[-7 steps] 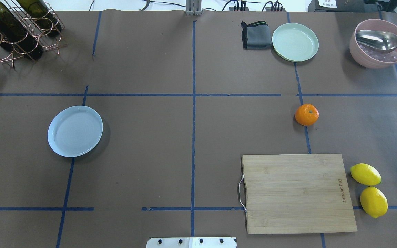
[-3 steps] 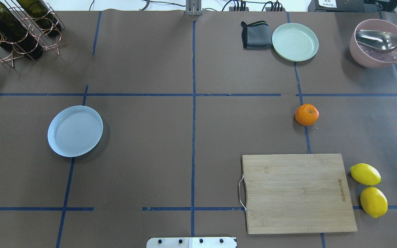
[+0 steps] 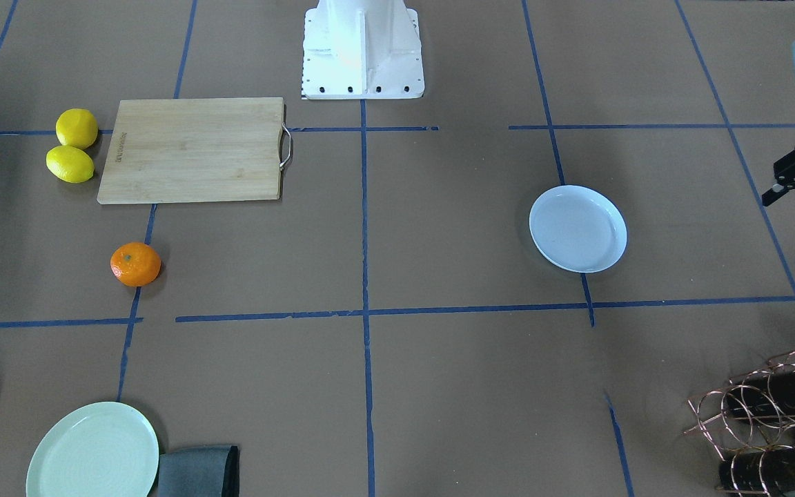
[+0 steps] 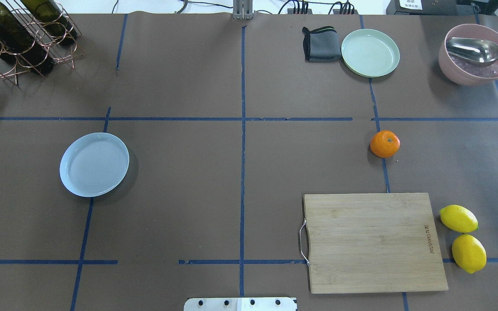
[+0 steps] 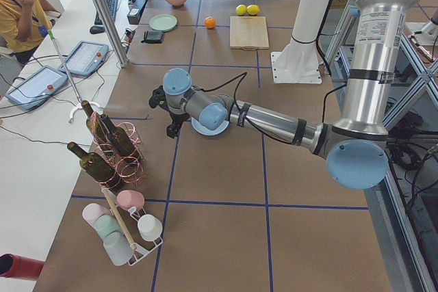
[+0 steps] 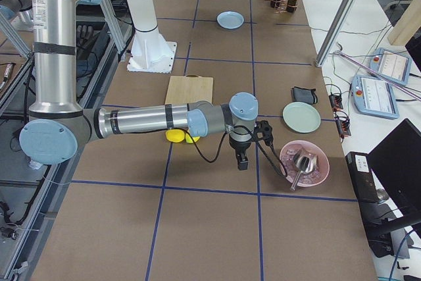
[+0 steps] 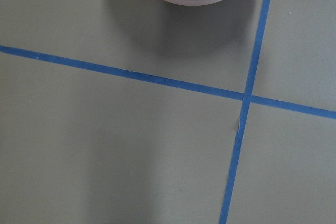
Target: Pick orange to plate
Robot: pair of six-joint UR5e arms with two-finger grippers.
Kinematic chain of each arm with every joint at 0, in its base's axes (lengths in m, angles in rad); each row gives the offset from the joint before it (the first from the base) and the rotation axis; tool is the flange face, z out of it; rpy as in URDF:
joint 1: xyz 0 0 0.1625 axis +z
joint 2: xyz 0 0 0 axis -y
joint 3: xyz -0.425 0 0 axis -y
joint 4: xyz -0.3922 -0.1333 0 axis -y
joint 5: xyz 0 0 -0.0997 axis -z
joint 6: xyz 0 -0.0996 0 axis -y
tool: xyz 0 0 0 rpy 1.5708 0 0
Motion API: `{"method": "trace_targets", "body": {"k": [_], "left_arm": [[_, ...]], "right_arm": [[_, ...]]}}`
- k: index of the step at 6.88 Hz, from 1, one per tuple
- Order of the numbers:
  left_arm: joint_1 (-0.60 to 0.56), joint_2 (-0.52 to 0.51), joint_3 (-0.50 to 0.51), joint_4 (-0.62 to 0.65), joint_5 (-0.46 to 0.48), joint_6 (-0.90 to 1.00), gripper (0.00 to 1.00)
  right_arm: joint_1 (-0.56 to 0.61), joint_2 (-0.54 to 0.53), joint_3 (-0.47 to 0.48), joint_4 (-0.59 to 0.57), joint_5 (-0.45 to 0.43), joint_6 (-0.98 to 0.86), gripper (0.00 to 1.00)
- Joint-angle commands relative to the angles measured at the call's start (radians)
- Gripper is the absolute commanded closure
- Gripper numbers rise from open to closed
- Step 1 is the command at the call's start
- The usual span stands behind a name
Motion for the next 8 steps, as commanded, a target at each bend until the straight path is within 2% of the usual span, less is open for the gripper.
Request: {"method": "trace_targets", "body": {"k": [1, 2, 3, 4, 5, 7, 8], "left_arm": [[0.215, 0.096, 0.009, -0.317, 0.177, -0.434, 0.00], [0.290, 0.130, 0.022, -0.419, 0.261, -0.574, 0.01], [0.382, 0.130, 0.024, -0.440, 0.362, -0.731, 0.17], [0.445, 0.130, 0.027, -0.443, 0.442, -0.839, 0.39], [0.472, 0.126, 0.041, -0.445, 0.455, -0.872, 0.49], [0.487, 0.115, 0.068, -0.443, 0.465, -0.870, 0.59], [0.489, 0.106, 0.075, -0.443, 0.471, -0.869, 0.76]], "right_arm": [[0.000, -0.003, 0.002, 0.001, 0.000, 0.000, 0.00], [0.000, -0.006, 0.003, 0.001, 0.001, 0.000, 0.00], [0.000, -0.009, 0.004, 0.001, 0.001, -0.002, 0.00], [0.000, -0.011, 0.003, 0.001, 0.001, -0.002, 0.00], [0.000, -0.012, 0.001, -0.001, 0.001, -0.002, 0.00], [0.000, -0.012, -0.001, -0.001, 0.001, -0.002, 0.00], [0.000, -0.012, -0.001, 0.001, 0.001, -0.002, 0.00]]}}
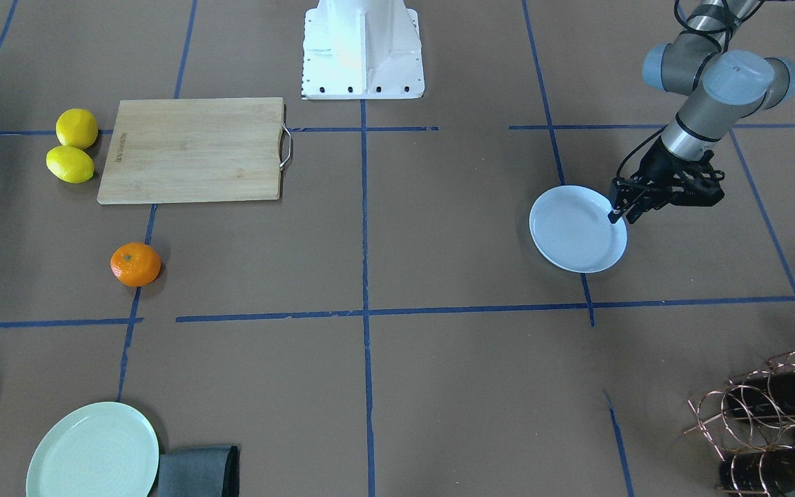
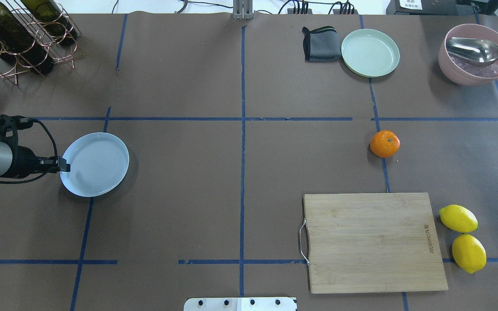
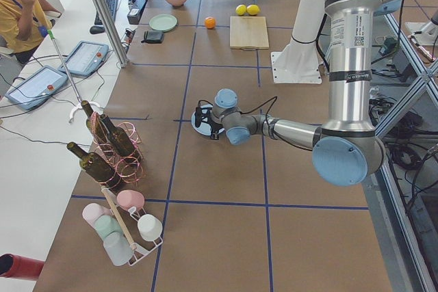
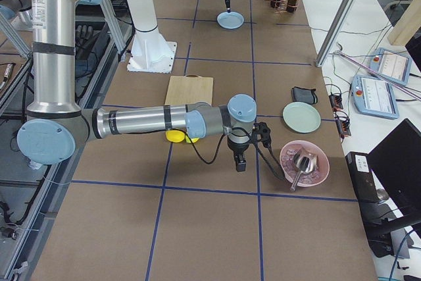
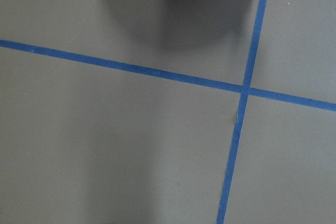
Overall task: Pick orange to plate
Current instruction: 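Lower the left gripper to the rim of the light blue plate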
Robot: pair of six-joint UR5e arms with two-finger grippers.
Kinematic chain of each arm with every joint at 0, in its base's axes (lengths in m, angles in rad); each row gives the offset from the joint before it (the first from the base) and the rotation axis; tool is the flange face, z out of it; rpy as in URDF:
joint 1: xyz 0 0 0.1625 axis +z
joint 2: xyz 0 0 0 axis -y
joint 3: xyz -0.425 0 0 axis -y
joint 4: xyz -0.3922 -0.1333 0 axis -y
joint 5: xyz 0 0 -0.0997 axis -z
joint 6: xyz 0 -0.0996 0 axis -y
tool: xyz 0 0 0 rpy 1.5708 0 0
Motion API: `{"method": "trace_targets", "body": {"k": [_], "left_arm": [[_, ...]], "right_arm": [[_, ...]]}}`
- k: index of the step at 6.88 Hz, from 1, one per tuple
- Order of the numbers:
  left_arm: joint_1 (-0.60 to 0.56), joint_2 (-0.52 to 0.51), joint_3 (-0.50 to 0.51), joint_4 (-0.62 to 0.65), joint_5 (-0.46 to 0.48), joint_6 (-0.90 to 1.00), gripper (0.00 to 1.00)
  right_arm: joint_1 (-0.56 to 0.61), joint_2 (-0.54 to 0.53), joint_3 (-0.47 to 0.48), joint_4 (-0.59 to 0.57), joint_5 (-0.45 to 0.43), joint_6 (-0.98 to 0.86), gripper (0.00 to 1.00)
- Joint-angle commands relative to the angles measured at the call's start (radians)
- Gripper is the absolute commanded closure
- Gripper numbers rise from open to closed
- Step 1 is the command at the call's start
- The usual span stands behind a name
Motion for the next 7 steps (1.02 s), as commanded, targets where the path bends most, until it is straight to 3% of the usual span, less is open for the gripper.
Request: {"method": "trace_targets", "body": {"k": [1, 3, 5, 7], "left_arm": [[0.006, -0.012, 0.011, -0.002, 0.006, -0.003, 1.00], [0.006, -0.014, 0.003, -0.003, 0.006, 0.002, 1.00], [0.003, -0.032, -0.093, 0.003, -0.008, -0.004, 1.00], [0.003, -0.186, -0.066, 0.053, 0.000, -0.033, 1.00]], "right_arm": [[0.000, 0.000, -0.001, -0.001, 0.000, 0.000, 0.00], [0.000, 0.000, -0.001, 0.001, 0.000, 0.000, 0.00], [0.000, 0.001, 0.001, 0.001, 0.000, 0.000, 0.00], [0.000, 0.001, 0.002, -0.001, 0.000, 0.000, 0.00]]}}
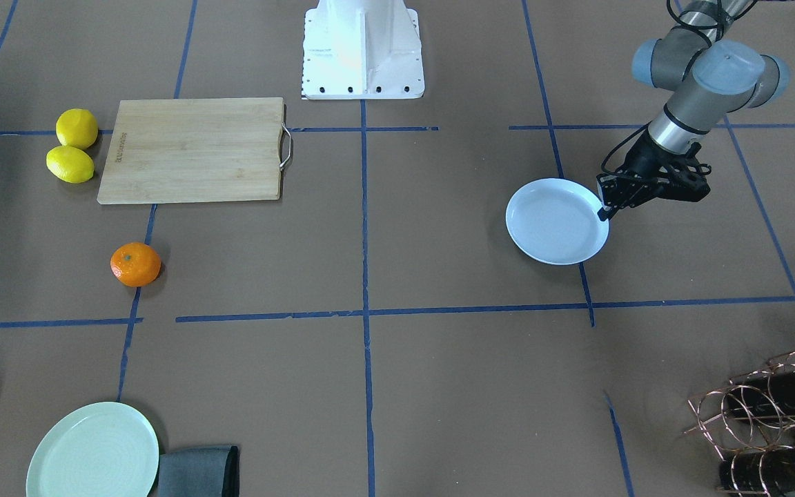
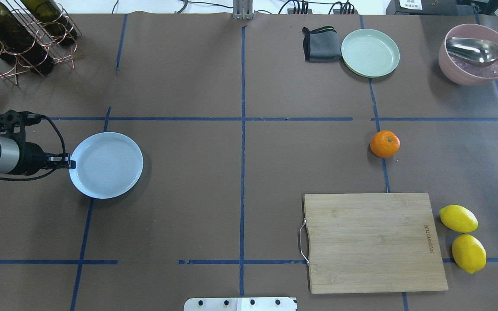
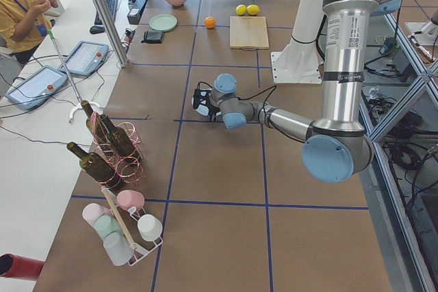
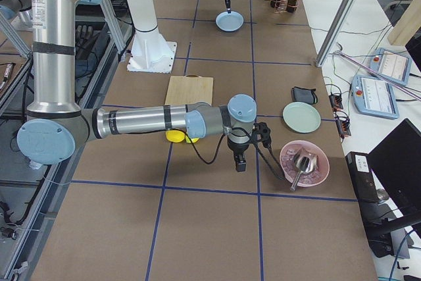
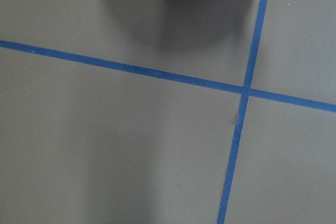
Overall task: Pick orange to plate
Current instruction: 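Lower the left gripper to the rim of the light blue plate, then slide the light blue plate with the left gripper toward the table center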
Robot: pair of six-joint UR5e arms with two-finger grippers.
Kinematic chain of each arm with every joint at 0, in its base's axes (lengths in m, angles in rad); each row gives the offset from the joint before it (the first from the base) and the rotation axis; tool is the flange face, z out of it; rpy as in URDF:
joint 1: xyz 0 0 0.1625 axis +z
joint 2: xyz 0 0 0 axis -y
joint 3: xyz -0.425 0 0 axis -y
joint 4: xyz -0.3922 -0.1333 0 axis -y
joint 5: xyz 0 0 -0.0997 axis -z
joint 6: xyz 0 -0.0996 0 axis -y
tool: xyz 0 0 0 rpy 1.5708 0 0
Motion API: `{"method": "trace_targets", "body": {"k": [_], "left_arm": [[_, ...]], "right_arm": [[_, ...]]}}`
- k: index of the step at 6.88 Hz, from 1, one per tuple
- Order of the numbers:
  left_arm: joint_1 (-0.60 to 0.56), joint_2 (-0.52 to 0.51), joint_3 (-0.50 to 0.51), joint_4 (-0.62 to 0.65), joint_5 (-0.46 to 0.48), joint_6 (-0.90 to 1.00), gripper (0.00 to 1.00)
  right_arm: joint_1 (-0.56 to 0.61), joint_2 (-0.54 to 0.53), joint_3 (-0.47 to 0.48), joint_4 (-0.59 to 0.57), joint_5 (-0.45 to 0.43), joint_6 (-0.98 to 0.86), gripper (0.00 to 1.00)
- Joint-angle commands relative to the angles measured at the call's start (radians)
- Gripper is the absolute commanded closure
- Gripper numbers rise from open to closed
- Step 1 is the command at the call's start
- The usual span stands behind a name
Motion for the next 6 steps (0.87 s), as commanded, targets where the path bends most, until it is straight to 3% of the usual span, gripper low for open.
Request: {"method": "trace_targets", "body": {"k": [1, 3, 4, 6], "left_arm": [[0.006, -0.262, 0.118, 0.109, 0.008, -0.107, 1.00], [0.096, -0.436, 0.258, 0.125, 0.048, -0.212, 1.00], [0.143, -0.507, 0.304, 0.136, 0.123, -0.218, 1.00], [0.191, -0.578, 0.315, 0.204, 0.128, -0.231, 1.00]], "right_arm": [[0.000, 0.000, 0.003, 0.000, 0.000, 0.000, 0.00], [0.000, 0.002, 0.003, 0.000, 0.000, -0.002, 0.00], [0.000, 0.002, 0.000, 0.000, -0.002, -0.003, 0.00], [0.000, 0.002, 0.000, 0.000, -0.002, -0.002, 0.00]]}}
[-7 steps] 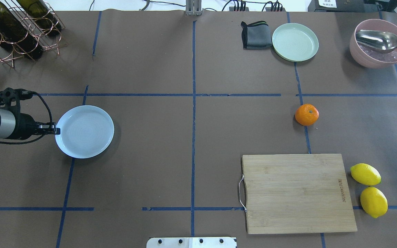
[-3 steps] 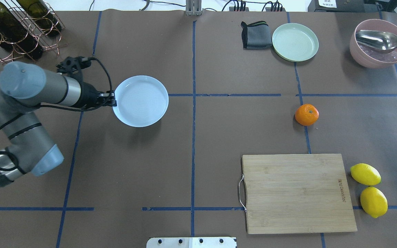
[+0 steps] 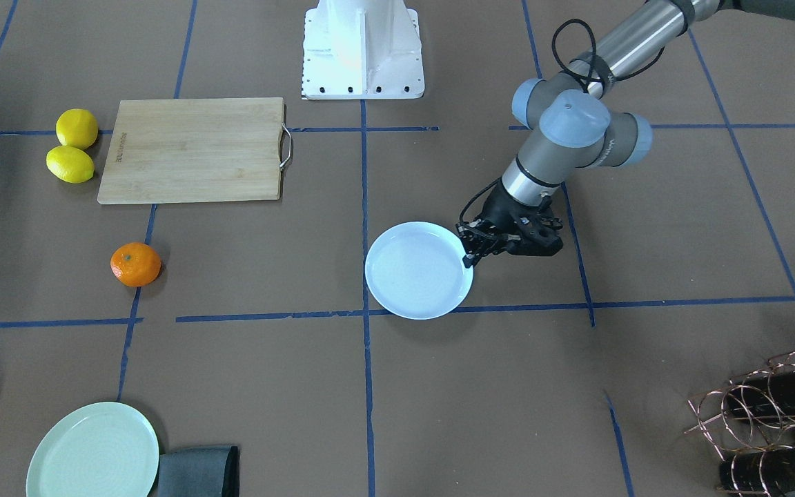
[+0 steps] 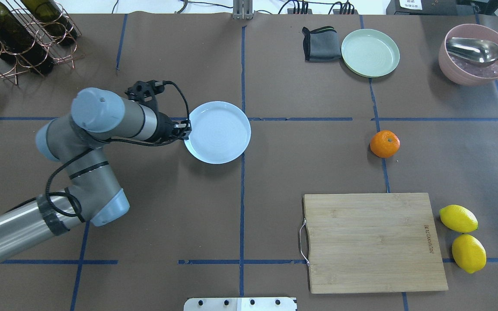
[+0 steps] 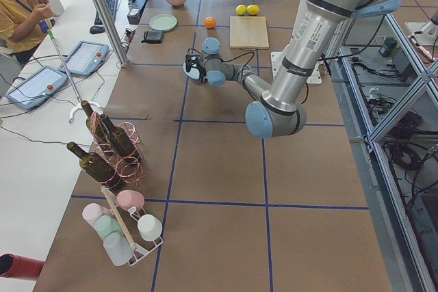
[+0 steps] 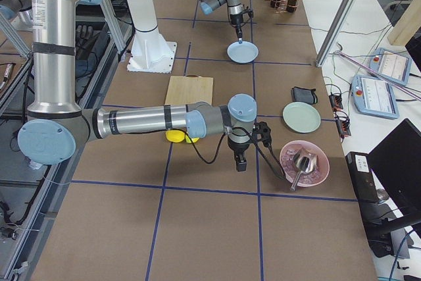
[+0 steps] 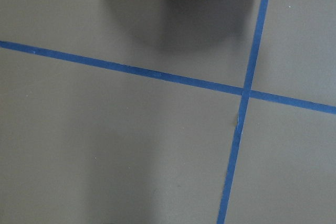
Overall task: Pick orange to plate
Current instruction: 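Slide the light blue plate with the left gripper toward the table center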
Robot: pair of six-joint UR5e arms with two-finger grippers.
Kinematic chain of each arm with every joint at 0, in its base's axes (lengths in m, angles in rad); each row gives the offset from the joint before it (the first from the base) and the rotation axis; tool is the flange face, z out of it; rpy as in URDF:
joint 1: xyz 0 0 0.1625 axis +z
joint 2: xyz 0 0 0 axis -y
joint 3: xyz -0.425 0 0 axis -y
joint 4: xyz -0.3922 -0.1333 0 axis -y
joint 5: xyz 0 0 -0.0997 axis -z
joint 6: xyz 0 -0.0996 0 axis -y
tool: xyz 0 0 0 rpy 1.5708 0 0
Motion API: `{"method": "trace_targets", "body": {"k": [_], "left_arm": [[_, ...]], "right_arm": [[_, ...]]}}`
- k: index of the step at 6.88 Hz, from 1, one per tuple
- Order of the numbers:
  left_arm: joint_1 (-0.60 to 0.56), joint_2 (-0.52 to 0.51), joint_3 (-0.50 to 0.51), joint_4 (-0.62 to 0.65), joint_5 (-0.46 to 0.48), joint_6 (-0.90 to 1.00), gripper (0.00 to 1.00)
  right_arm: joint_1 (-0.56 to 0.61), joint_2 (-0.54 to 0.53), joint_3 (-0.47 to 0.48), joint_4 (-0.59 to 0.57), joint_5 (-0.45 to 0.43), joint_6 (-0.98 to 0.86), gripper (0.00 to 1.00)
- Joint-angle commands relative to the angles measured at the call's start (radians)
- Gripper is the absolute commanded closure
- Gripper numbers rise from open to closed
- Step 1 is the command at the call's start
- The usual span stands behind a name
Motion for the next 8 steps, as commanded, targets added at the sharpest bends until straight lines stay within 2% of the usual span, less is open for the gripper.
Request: {"method": "trace_targets", "body": {"k": [1, 2, 3, 5, 6, 7, 8], "left_arm": [[0.033, -0.039, 0.012, 0.028, 0.011, 0.000, 1.00], [0.033, -0.036, 0.010, 0.028, 0.008, 0.001, 0.59], [0.033, -0.033, 0.010, 0.031, 0.010, -0.003, 0.01], [0.004, -0.025, -0.020, 0.071, -0.034, 0.085, 0.00], [-0.051, 0.028, -0.125, 0.190, -0.121, 0.233, 0.00], [-0.118, 0.117, -0.278, 0.321, -0.172, 0.398, 0.00], [-0.199, 0.174, -0.374, 0.418, -0.206, 0.552, 0.00]], "right_arm": [[0.000, 0.000, -0.002, 0.000, 0.000, 0.000, 0.00], [0.000, 0.000, -0.002, -0.002, 0.001, 0.003, 0.00], [0.000, 0.000, -0.002, -0.002, 0.003, 0.004, 0.00], [0.000, 0.000, 0.007, 0.001, 0.007, 0.003, 0.00], [-0.001, 0.012, 0.029, 0.002, 0.014, 0.007, 0.00], [-0.023, 0.012, 0.068, 0.005, 0.052, 0.007, 0.00], [-0.061, 0.049, 0.076, 0.006, 0.047, 0.006, 0.00]]}}
